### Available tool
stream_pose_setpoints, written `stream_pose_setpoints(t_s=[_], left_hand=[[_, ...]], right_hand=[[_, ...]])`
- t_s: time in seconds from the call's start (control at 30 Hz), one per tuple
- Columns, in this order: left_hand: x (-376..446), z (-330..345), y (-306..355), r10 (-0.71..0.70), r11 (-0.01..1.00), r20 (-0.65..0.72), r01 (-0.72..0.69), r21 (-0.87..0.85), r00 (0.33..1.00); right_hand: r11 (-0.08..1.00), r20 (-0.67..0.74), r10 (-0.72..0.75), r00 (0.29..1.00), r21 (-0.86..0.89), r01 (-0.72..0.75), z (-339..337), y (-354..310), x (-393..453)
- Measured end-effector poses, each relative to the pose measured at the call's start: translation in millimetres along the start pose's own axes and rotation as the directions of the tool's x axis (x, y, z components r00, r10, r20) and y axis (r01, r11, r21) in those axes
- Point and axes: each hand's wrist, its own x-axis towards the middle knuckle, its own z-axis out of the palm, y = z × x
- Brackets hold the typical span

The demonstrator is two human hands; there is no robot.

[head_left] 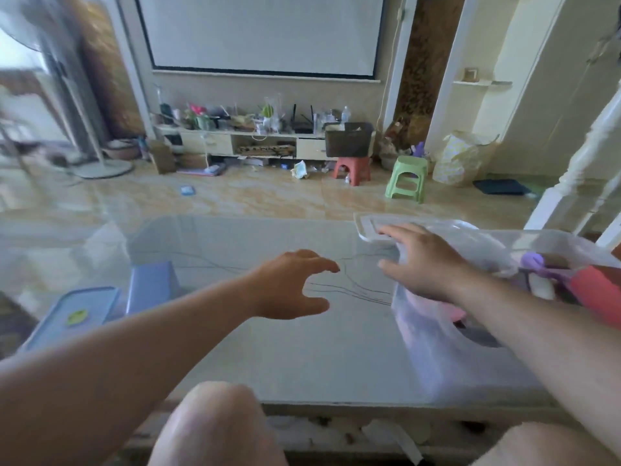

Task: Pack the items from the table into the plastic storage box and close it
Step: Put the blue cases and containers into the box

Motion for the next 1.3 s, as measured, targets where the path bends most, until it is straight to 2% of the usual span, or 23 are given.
stream_pose_setpoints(t_s=[0.1, 0.17, 0.27, 0.33, 0.4, 0.53, 0.67, 0.77, 0.87, 0.97, 1.03, 1.13, 1.2, 1.3], left_hand=[[-55, 5, -82, -0.210, 0.978, -0.015, 0.210, -0.020, 0.978], [-90, 7, -134, -0.363, 0.932, -0.069, 0.363, -0.022, 0.929], [-134, 7, -199, -0.592, 0.793, -0.209, 0.609, 0.018, 0.778], [-150, 12, -231, -0.691, 0.694, -0.260, 0.719, 0.023, 0.675], [-151, 22, -250, -0.746, 0.651, -0.219, 0.758, -0.039, 0.629], [-117, 60, -256, -0.797, 0.604, -0.073, 0.789, -0.116, 0.599], [-87, 84, -246, -0.840, 0.542, -0.107, 0.809, -0.227, 0.532], [-74, 88, -235, -0.810, 0.586, -0.157, 0.761, -0.280, 0.565], [-71, 92, -219, -0.722, 0.681, -0.151, 0.652, -0.334, 0.676], [-68, 88, -195, -0.616, 0.764, -0.216, 0.507, -0.399, 0.758], [-62, 77, -175, -0.511, 0.831, -0.273, 0.387, -0.399, 0.815], [-42, 51, -136, -0.296, 0.918, -0.365, 0.157, -0.364, 0.883], [-23, 30, -101, -0.137, 0.954, -0.416, 0.008, -0.298, 0.899], [11, -2, -35, 0.041, 0.963, -0.470, -0.161, -0.218, 0.882]], right_hand=[[0.994, 0.080, -0.105, 0.991, -0.002, 0.106, 43, -62, 30], [0.989, 0.155, -0.145, 0.977, 0.027, 0.143, 76, -98, 47], [0.985, 0.276, -0.167, 0.947, 0.094, 0.147, 134, -142, 69], [0.980, 0.333, -0.171, 0.927, 0.150, 0.127, 175, -168, 80], [0.976, 0.390, -0.169, 0.905, 0.193, 0.100, 213, -192, 89], [0.967, 0.474, -0.212, 0.855, 0.226, 0.115, 268, -232, 98], [0.971, 0.512, -0.195, 0.836, 0.220, 0.092, 294, -239, 108], [0.977, 0.523, -0.132, 0.842, 0.213, 0.020, 298, -222, 114], [0.975, 0.513, -0.069, 0.855, 0.215, -0.050, 285, -196, 114], [0.964, 0.441, -0.035, 0.897, 0.251, -0.086, 242, -160, 112], [0.963, 0.315, -0.057, 0.947, 0.267, -0.031, 197, -135, 108], [0.984, 0.180, -0.137, 0.974, 0.141, 0.112, 125, -95, 93], [0.979, 0.145, -0.204, 0.968, 0.050, 0.198, 78, -70, 79], [0.959, 0.059, -0.273, 0.960, -0.065, 0.276, 9, -28, 51]])
